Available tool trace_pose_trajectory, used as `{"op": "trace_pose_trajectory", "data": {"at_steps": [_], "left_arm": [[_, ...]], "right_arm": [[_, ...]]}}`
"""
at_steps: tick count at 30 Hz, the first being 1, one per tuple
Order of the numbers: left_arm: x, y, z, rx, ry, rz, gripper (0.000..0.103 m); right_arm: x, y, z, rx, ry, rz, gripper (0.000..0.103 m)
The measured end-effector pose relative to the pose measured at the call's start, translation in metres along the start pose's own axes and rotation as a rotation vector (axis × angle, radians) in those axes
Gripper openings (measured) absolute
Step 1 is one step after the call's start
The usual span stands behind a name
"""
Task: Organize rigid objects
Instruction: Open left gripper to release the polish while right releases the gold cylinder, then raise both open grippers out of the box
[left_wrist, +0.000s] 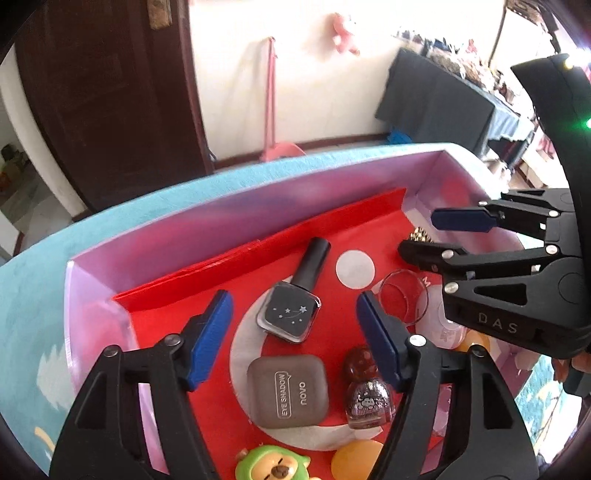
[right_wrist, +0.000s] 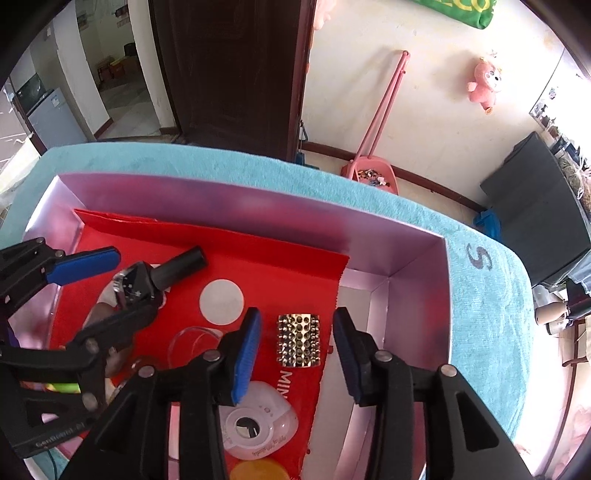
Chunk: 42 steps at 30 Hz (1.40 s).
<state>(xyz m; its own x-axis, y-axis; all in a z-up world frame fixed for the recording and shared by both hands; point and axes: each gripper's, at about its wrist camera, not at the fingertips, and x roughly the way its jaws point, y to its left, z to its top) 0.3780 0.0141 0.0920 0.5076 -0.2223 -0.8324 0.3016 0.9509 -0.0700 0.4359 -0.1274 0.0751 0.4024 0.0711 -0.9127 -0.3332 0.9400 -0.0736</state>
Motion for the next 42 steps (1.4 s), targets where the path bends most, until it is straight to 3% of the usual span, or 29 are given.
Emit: {"op": "trace_pose_trajectory", "data": {"at_steps": [4, 9, 13, 18, 25, 38, 42], "left_arm": [[-0.016, 0.000, -0.005, -0.023, -0.020, 0.017, 0.069], [-0.046, 0.004, -0.014, -0.059, -0.095, 0.058, 0.079], [-0.070, 0.006, -0.024, -0.095, -0.163, 0.069, 0.084], [-0.096, 0.001, -0.043, -0.119, -0.259, 0.121, 0.087], [-0.114, -0.007, -0.076, -0.162, -0.376, 0.210, 0.092], [-0.092, -0.024, -0.114, -0.163, -0.509, 0.335, 0.096], [-0.083, -0.023, -0.117, -0.164, -0.507, 0.306, 0.096]], "right_arm": [[-0.014, 0.004, -0.003, 0.001, -0.027, 0.002, 0.051], [-0.040, 0.009, -0.010, 0.005, -0.078, 0.009, 0.056], [-0.067, 0.013, -0.021, 0.017, -0.148, 0.024, 0.069], [-0.094, 0.015, -0.043, 0.041, -0.240, 0.035, 0.079], [-0.115, 0.011, -0.076, 0.063, -0.388, 0.038, 0.101], [-0.099, 0.016, -0.141, 0.073, -0.599, -0.022, 0.103], [-0.088, 0.015, -0.149, 0.095, -0.629, -0.035, 0.103]]}}
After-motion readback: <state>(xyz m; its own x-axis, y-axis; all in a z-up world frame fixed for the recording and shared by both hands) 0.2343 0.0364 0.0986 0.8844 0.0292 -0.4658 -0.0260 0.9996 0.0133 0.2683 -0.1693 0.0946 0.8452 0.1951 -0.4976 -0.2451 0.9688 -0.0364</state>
